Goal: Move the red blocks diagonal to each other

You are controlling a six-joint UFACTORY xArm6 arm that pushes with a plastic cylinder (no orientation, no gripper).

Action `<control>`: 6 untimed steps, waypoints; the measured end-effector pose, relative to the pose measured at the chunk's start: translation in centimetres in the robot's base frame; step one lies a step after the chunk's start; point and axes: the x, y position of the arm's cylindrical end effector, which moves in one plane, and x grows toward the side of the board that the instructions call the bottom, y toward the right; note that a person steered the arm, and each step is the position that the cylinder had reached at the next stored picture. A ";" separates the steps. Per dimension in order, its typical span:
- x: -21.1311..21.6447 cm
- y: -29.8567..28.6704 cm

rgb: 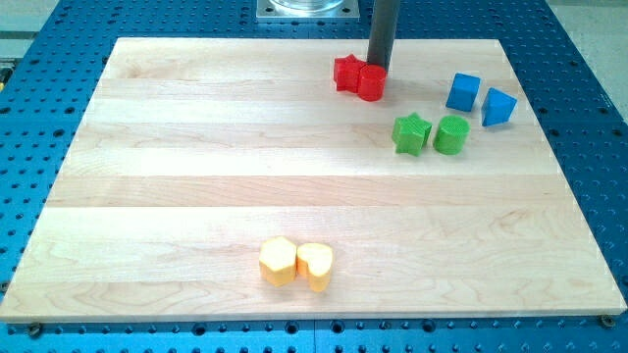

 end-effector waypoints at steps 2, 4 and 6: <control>5.2 -0.2; 6.3 -0.2; 6.0 -0.7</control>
